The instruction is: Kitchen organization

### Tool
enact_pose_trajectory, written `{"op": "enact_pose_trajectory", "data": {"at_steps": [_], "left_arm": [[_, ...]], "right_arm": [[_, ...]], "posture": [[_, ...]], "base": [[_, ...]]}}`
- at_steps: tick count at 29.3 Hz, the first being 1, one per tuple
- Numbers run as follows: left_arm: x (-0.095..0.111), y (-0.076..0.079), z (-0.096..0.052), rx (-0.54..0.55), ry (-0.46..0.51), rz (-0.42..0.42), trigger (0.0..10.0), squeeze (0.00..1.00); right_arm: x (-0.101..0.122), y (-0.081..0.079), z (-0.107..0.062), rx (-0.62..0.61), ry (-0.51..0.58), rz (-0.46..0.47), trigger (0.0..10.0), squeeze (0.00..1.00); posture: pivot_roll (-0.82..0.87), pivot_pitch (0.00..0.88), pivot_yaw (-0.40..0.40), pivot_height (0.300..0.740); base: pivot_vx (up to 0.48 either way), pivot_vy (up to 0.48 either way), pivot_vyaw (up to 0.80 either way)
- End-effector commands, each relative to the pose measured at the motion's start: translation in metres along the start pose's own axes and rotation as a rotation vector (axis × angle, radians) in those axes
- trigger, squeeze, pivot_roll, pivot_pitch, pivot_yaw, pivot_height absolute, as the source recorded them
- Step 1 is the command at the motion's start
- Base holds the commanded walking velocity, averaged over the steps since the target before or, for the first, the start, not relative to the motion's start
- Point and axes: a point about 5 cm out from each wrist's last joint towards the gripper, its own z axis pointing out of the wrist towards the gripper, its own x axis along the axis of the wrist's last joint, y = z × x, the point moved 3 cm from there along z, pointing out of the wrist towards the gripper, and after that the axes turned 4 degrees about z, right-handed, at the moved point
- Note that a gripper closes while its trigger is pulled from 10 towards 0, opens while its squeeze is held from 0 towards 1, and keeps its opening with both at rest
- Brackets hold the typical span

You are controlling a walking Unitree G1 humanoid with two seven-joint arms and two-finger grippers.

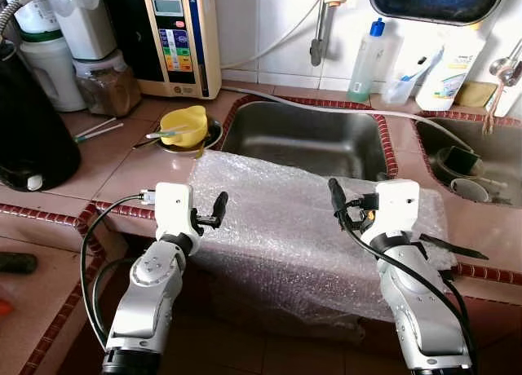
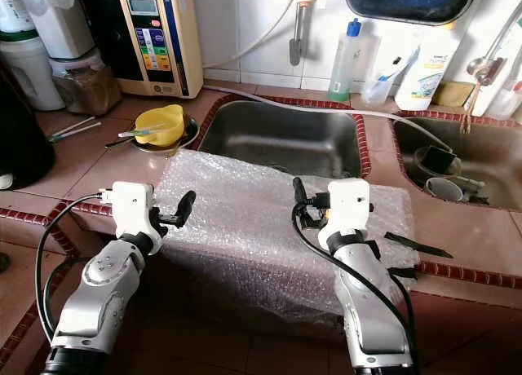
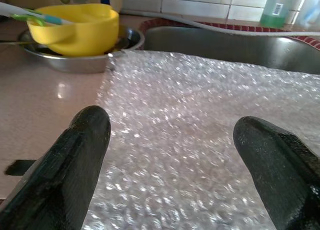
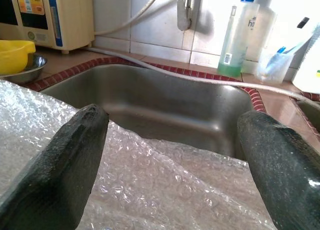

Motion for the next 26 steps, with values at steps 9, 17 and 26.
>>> {"op": "enact_pose_trajectory", "data": {"at_steps": [9,17,26], "left_arm": [[0.001,0.008,0.011,-0.005,0.015,0.008,10.0,0.00],[0.007,0.008,0.011,0.047,0.052,0.003,10.0,0.00],[0.008,0.000,0.009,0.113,0.073,-0.007,10.0,0.00]], "right_arm": [[0.003,-0.006,-0.002,0.026,0.007,0.017,10.0,0.00],[0.008,-0.006,0.000,0.066,0.018,0.002,10.0,0.00],[0.014,-0.009,0.005,0.110,0.027,-0.012,10.0,0.00]], "posture": [[-0.01,0.000,0.012,0.740],[-0.02,0.000,-0.021,0.740],[-0.01,0.000,-0.041,0.740]], "base": [[0.000,0.000,-0.80],[0.000,0.000,-0.27],[0.000,0.000,0.00]]}}
